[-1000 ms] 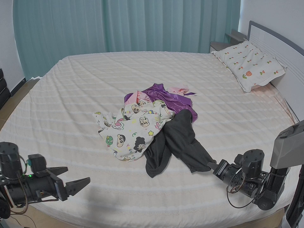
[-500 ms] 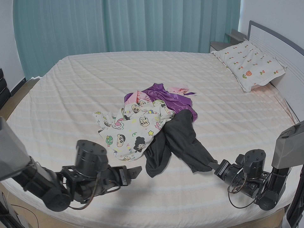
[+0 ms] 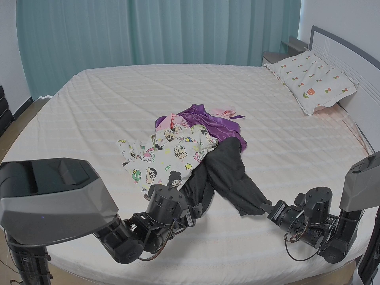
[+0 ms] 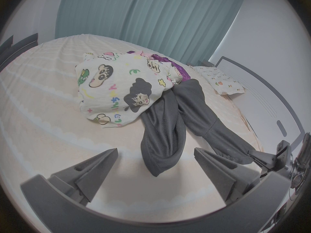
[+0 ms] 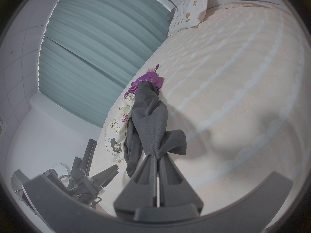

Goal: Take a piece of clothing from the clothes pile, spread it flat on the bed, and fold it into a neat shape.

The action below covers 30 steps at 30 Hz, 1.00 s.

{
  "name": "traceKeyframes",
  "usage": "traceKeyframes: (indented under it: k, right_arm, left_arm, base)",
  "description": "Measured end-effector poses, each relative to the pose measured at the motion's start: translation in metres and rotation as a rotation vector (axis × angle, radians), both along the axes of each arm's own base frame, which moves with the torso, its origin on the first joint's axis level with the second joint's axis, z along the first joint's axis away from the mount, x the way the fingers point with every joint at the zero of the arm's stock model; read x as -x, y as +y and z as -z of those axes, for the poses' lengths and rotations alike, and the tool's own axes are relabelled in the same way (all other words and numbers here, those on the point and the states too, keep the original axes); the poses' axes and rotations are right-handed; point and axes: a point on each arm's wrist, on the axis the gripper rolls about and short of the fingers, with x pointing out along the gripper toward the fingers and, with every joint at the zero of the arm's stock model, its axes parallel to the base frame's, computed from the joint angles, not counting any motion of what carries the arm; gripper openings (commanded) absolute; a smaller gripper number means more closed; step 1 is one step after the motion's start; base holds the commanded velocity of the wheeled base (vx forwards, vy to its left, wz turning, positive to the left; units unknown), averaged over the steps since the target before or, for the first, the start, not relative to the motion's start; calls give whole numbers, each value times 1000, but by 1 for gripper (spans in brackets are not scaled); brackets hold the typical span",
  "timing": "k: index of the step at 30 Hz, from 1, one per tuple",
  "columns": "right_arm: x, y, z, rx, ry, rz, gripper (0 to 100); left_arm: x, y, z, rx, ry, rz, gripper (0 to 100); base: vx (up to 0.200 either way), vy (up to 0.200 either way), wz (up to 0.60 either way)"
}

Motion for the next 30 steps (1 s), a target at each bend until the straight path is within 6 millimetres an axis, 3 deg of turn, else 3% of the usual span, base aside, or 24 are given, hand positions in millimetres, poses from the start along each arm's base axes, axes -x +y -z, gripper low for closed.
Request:
traceKeyframes:
  k: [11, 19, 20, 30]
  right_arm:
    - [-1, 1, 0, -2, 0, -1, 0]
    - [-1, 1, 0, -5, 0, -1, 0]
    - [-1, 1, 0, -6, -1, -1, 0]
    - [-1, 2, 0, -10, 1, -3, 0]
  left_arm:
    - [-23, -17, 21, 11, -1, 6, 100]
    - [-30, -17, 27, 47, 25, 60, 100]
    - [-31, -17, 27, 53, 22, 62, 0]
    - [-39, -13, 36, 102, -34, 39, 0]
  base:
    - [0, 0, 0]
    - [0, 0, 0]
    - [0, 0, 0]
    - [0, 0, 0]
